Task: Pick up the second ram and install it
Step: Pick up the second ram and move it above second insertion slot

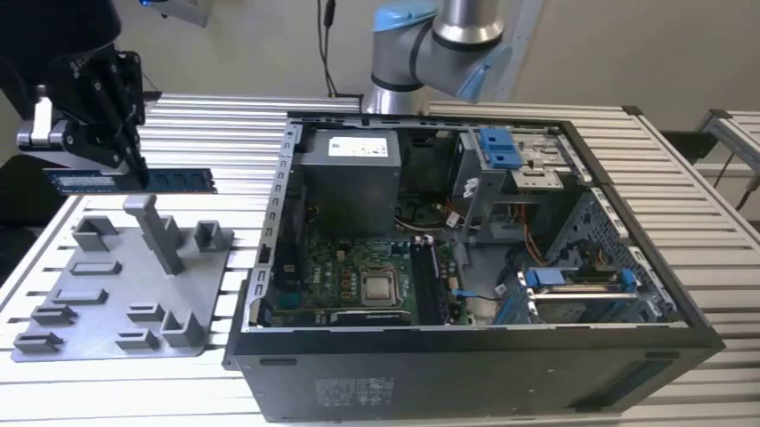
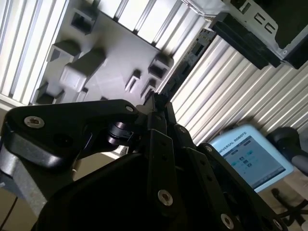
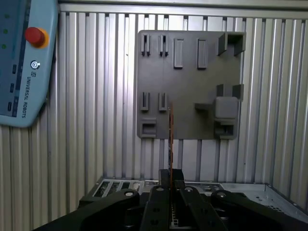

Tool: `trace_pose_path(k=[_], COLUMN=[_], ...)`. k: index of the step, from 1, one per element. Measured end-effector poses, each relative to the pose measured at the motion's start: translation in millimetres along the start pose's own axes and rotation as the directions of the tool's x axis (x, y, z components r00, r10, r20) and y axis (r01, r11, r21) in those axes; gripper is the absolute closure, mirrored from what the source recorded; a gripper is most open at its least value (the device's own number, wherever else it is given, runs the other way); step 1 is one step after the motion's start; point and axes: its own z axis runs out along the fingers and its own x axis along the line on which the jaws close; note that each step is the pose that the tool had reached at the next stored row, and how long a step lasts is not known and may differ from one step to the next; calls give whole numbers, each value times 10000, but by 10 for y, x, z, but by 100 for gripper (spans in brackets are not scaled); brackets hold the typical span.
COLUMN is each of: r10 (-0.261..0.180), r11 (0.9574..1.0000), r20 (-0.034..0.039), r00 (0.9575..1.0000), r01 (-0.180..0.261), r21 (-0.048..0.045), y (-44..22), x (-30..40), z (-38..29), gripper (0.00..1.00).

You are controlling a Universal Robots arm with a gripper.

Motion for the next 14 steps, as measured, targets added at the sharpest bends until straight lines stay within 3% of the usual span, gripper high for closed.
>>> trace_pose_path(k=[9,14], r10=[0,0], r11=[10000,10000], r20=[0,1], r00=[10000,10000], r01=[0,0], r21=[0,-1], y=[-176,-328], x=[3,5], z=[1,1], gripper=[85,85])
